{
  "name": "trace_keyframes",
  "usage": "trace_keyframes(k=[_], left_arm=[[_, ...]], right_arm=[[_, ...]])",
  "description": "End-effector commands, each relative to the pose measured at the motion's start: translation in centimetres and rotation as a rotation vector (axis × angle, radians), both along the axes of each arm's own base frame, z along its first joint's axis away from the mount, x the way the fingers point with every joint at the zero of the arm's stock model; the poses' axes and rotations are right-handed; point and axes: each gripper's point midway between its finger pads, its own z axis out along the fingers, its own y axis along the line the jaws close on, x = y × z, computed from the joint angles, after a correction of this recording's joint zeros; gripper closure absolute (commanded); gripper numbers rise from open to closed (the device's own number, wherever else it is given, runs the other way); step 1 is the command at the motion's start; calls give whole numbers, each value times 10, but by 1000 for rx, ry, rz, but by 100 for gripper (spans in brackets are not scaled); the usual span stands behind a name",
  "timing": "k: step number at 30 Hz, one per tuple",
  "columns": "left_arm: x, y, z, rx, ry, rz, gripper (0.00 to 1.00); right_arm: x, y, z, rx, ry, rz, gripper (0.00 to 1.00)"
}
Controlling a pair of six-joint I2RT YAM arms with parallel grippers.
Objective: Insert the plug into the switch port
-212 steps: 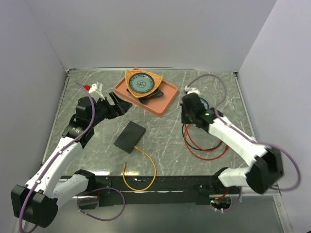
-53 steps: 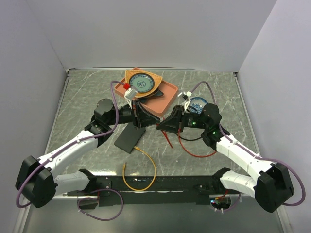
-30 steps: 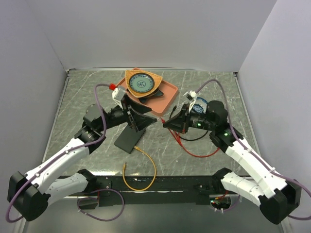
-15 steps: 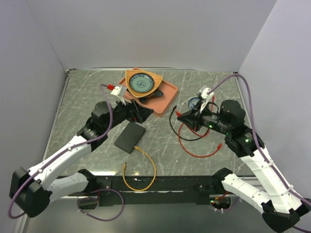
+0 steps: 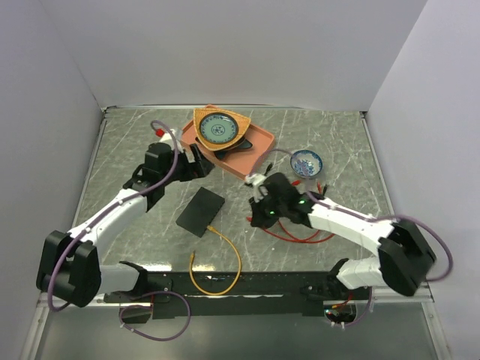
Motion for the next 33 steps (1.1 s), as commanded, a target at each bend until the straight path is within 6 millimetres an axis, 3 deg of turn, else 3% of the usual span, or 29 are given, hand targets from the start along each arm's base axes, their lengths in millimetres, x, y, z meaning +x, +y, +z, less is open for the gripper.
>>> trace_keyframes(k=[1, 6, 16, 24, 33], left_arm=[[7, 33, -31, -18, 107, 60, 4], [5, 66, -66, -18, 227, 110, 4], [-10, 46, -114, -66, 374, -66, 3], [-13, 42, -130, -67, 415, -100, 16], [-23, 44, -138, -56, 464, -103, 32]], right_arm=[[20, 39, 11, -41, -141, 28, 100], [20, 57, -1, -66, -150, 39, 100], [24, 76, -37, -106, -151, 31, 100], [27, 90, -61, -135, -126, 15, 100], [21, 101, -66, -141, -121, 18, 100]])
